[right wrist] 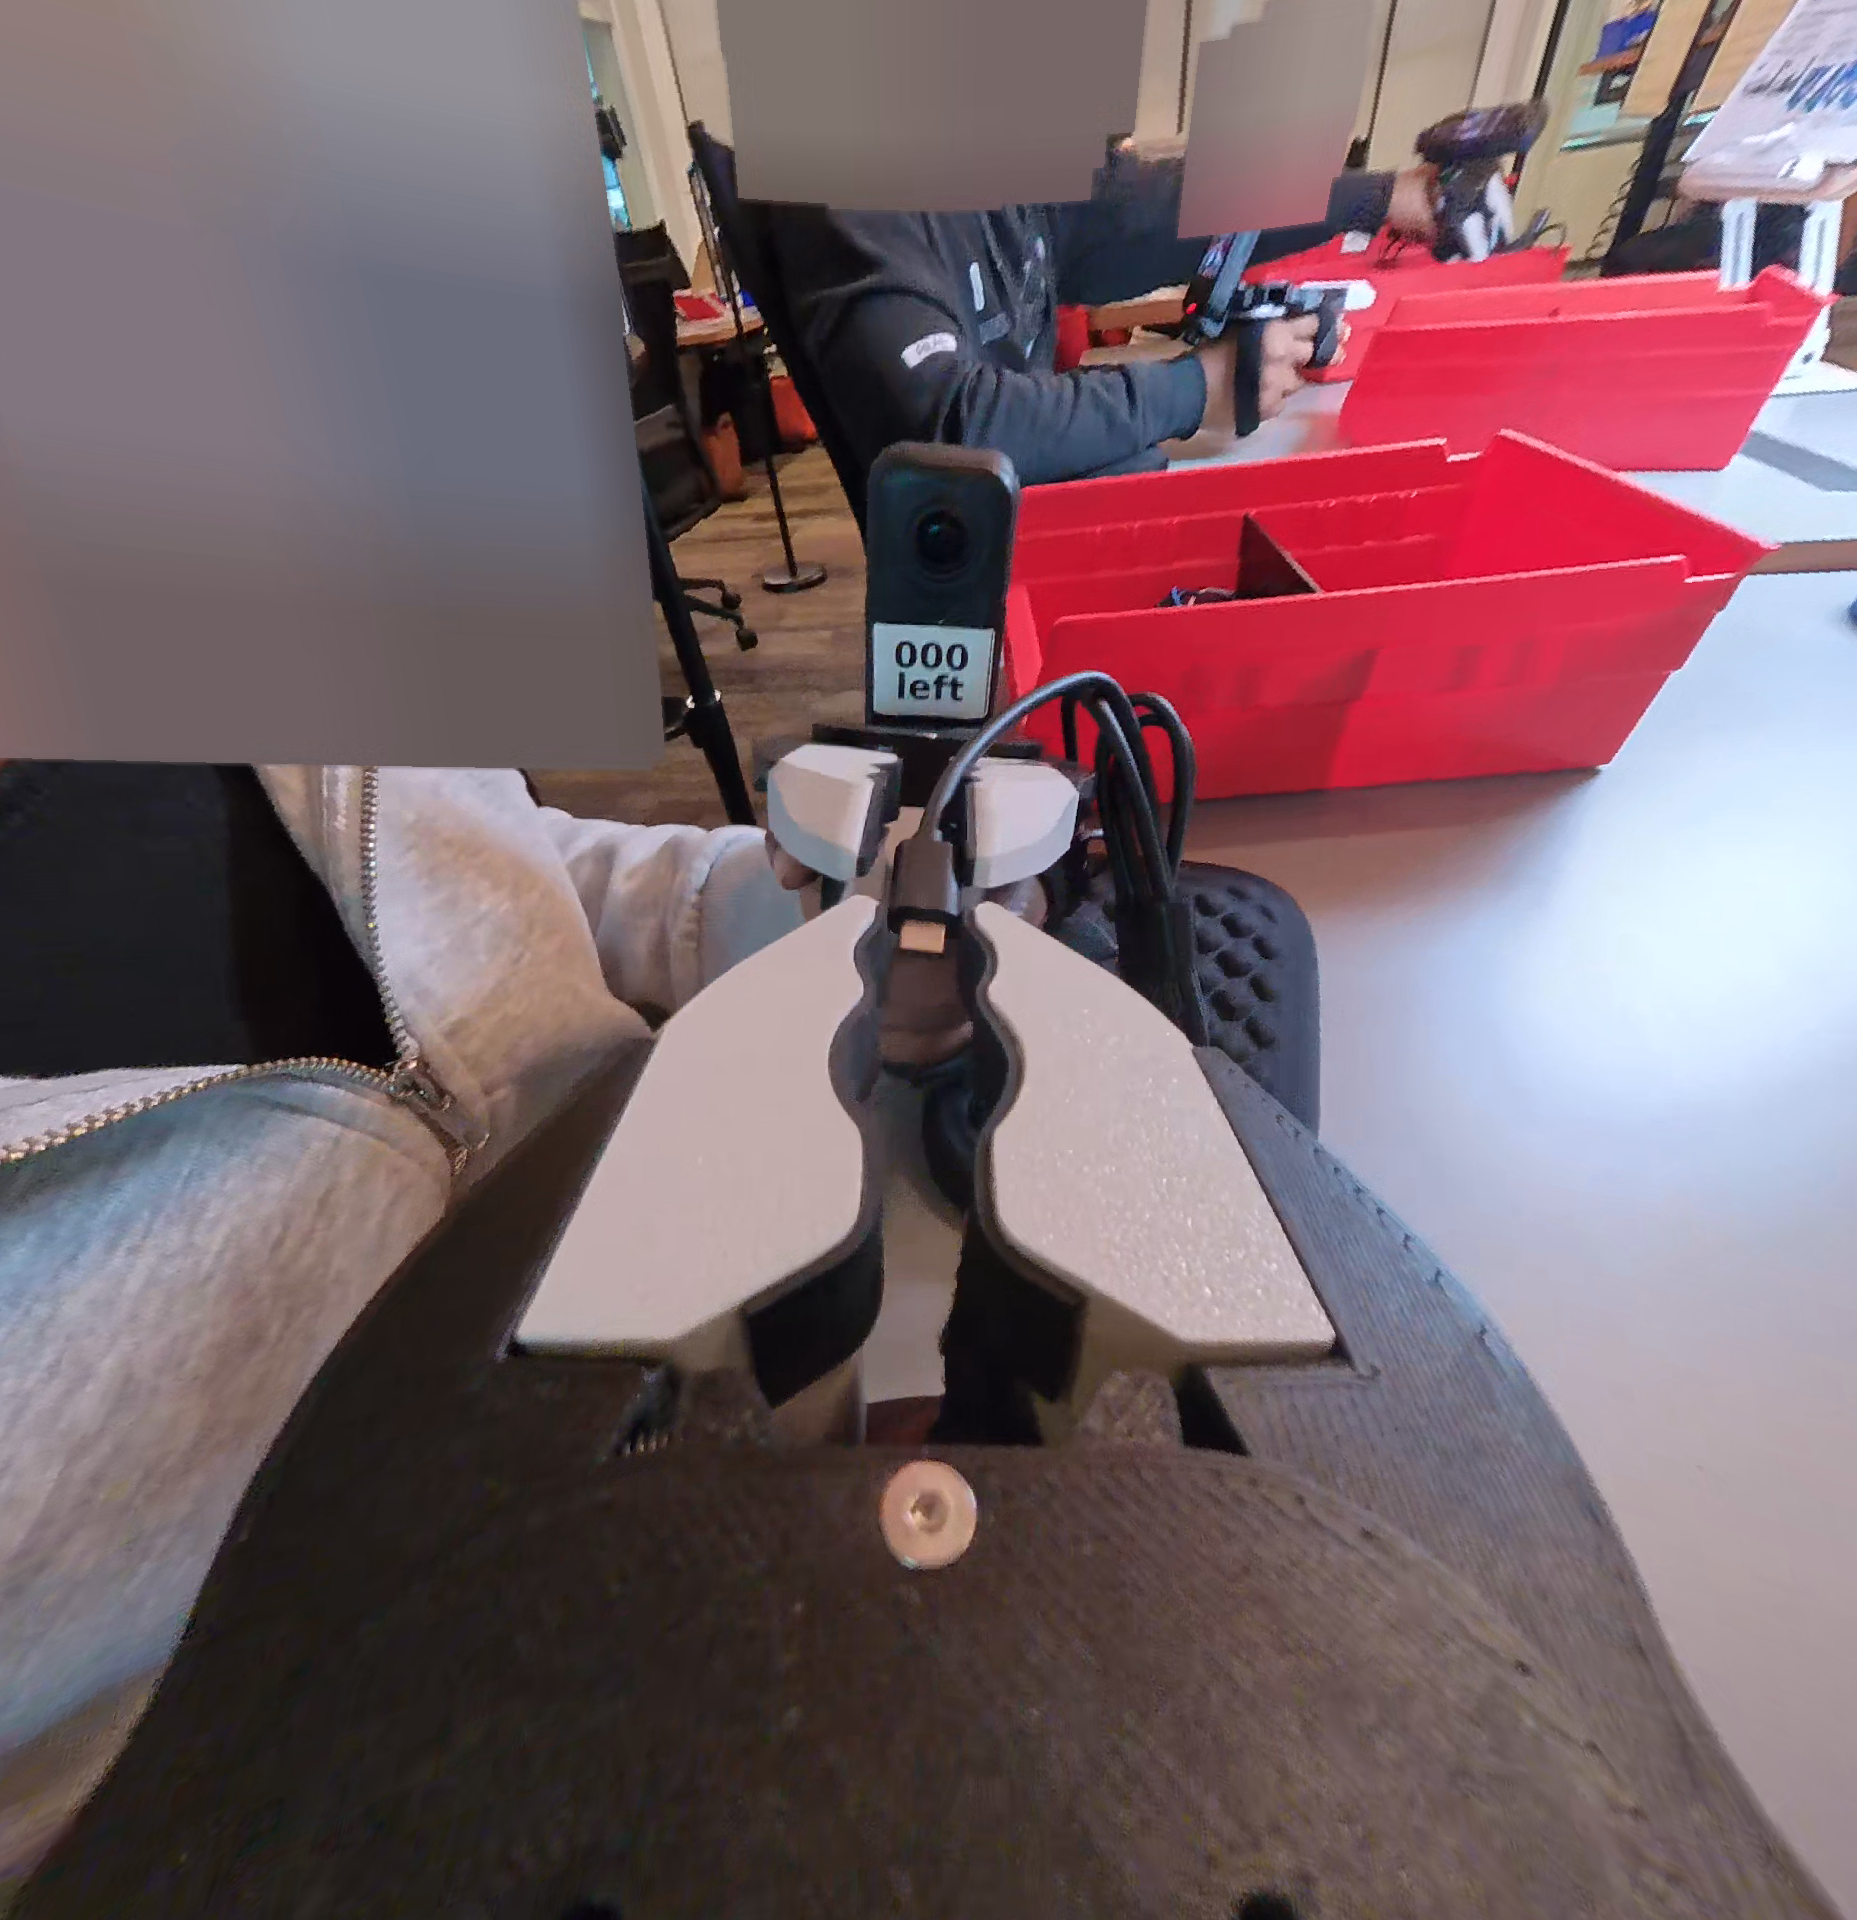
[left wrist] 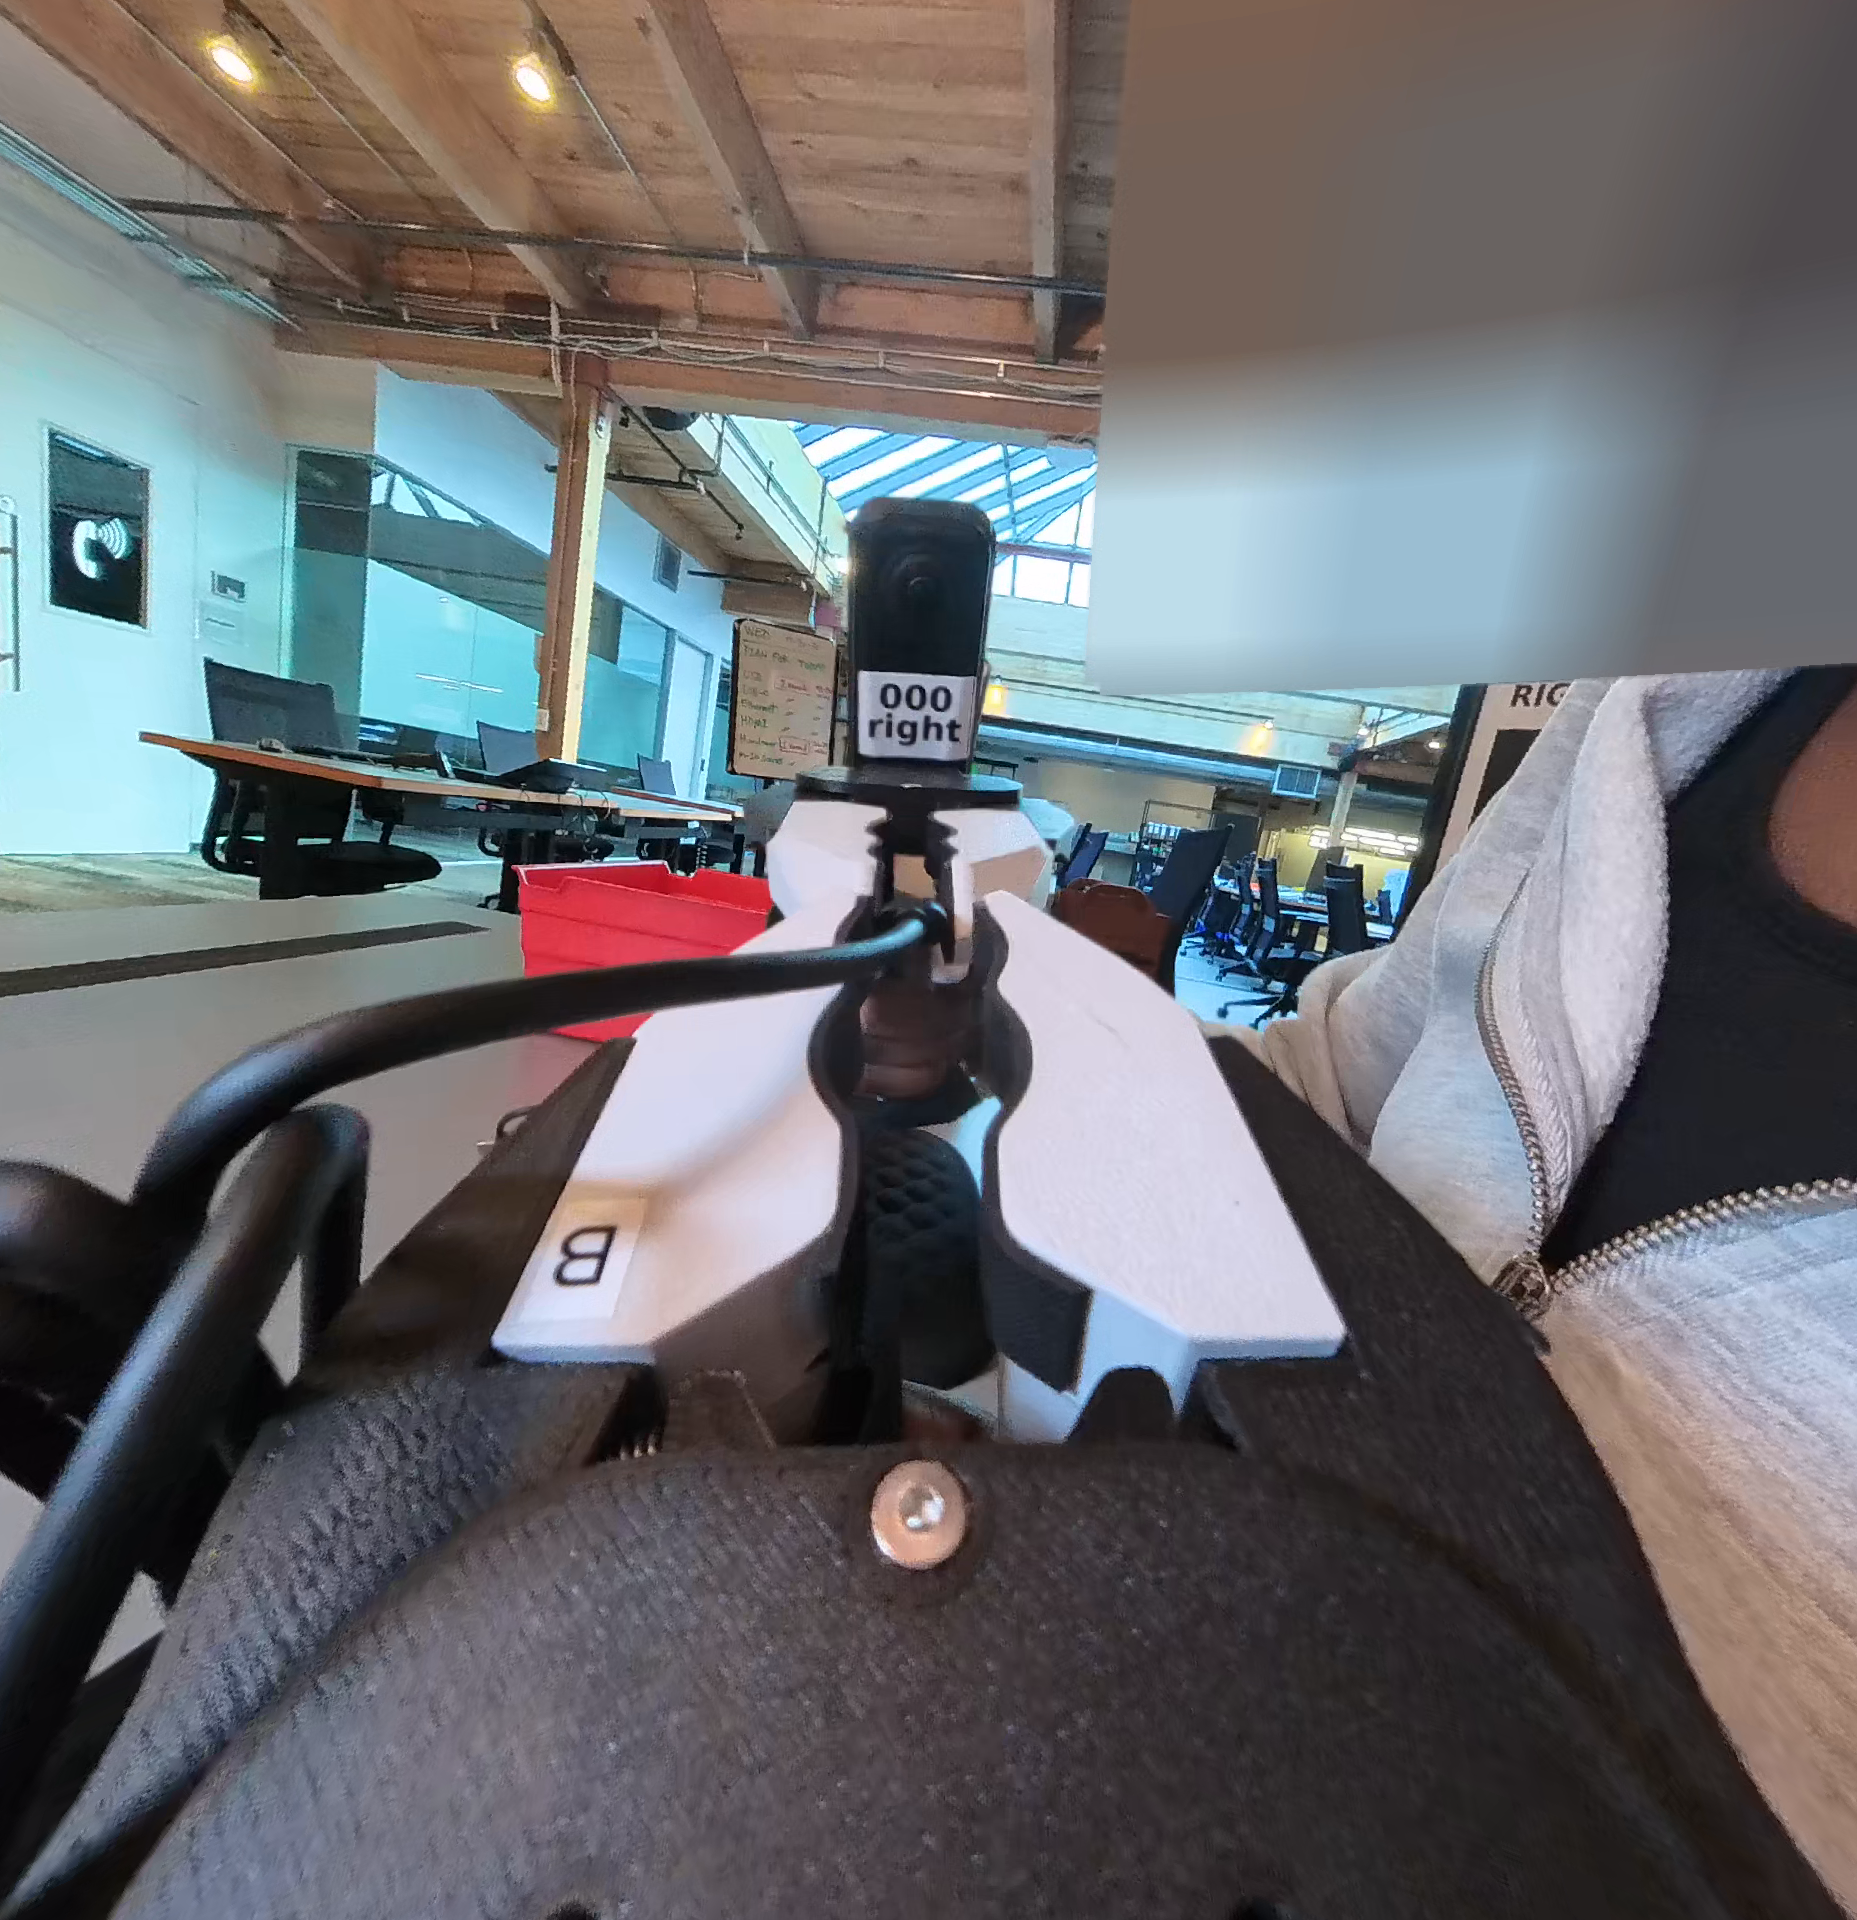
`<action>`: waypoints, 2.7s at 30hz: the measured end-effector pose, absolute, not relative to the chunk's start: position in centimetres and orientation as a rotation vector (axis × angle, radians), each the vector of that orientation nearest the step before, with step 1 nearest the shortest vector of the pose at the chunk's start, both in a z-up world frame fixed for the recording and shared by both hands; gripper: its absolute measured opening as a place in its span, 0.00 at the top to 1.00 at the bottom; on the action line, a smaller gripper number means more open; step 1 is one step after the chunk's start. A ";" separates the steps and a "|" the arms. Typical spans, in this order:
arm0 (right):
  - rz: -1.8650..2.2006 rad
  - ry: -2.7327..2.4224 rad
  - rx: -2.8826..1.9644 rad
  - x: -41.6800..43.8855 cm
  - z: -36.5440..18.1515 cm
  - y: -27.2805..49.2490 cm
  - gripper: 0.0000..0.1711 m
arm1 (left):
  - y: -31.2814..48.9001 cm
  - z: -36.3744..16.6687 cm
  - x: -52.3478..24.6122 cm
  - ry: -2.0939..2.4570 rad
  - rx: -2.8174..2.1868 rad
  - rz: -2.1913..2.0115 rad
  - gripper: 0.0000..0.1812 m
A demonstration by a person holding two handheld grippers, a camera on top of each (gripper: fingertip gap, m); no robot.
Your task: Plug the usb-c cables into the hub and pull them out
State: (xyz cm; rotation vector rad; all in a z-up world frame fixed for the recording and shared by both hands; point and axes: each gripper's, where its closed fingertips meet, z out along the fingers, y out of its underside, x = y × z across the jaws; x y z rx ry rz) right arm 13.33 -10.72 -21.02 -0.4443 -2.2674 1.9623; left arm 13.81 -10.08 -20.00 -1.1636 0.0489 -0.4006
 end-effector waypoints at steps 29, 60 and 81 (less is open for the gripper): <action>1.864 -2.264 -0.337 13.4 -20.9 -11.0 0.95 | -10.3 -20.2 13.6 0.064 -1.188 -0.357 0.91; 1.325 -2.849 -1.385 15.0 -30.9 1.7 0.74 | -9.9 -20.8 12.7 0.015 -1.227 -0.211 0.93; 0.001 -2.221 -0.528 12.4 -32.3 4.6 0.88 | -9.8 -21.0 12.6 0.003 -1.227 -0.187 0.92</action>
